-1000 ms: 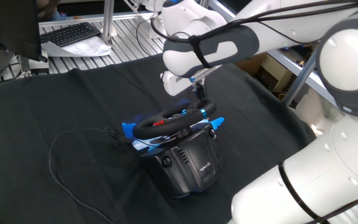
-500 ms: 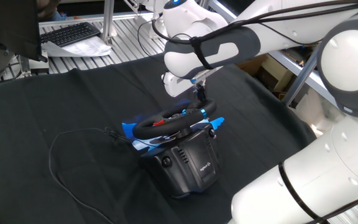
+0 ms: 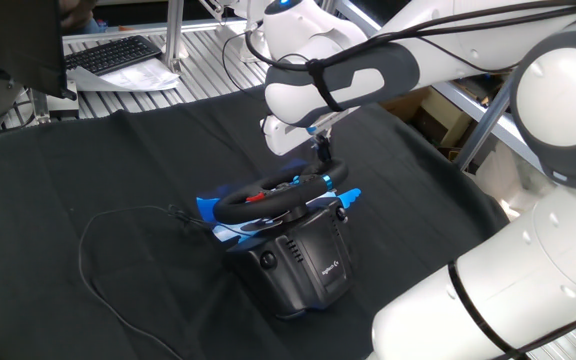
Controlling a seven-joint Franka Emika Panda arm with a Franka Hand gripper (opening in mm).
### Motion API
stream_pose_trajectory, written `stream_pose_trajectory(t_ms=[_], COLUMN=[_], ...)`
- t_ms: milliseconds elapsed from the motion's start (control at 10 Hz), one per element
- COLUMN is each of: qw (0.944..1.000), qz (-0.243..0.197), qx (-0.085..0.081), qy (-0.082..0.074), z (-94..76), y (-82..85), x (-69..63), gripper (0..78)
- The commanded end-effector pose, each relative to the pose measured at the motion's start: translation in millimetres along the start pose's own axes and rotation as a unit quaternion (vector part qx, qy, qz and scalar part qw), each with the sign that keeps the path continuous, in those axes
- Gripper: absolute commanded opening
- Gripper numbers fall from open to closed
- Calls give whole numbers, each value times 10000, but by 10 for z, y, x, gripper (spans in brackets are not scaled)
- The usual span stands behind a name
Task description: Rotate the steering wheel 90 degrees clockwise
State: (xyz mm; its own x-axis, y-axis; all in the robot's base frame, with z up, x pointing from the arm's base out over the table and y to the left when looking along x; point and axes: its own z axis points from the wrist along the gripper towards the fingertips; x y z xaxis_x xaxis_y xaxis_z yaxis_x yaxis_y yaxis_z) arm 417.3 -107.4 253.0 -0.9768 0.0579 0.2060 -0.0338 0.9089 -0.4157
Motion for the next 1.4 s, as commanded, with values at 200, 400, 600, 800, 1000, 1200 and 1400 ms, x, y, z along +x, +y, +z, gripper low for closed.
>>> stream_pose_trajectory(t_ms=[200, 400, 600, 800, 1000, 1200, 1400], qw=[10000, 10000, 9999, 9997, 9991, 9991, 9992], qz=[-7, 52, 104, 107, 166, 163, 183], qx=[-23, -29, -24, -42, -7, -56, -48], qy=[-38, -15, 110, 199, 378, 391, 360], z=[-8, -8, -8, -8, -8, -16, -17], y=[-6, -6, -6, -6, -6, -11, -12], x=[-3, -3, -3, -3, -3, 1, 1], gripper=[0, 0, 0, 0, 0, 0, 0])
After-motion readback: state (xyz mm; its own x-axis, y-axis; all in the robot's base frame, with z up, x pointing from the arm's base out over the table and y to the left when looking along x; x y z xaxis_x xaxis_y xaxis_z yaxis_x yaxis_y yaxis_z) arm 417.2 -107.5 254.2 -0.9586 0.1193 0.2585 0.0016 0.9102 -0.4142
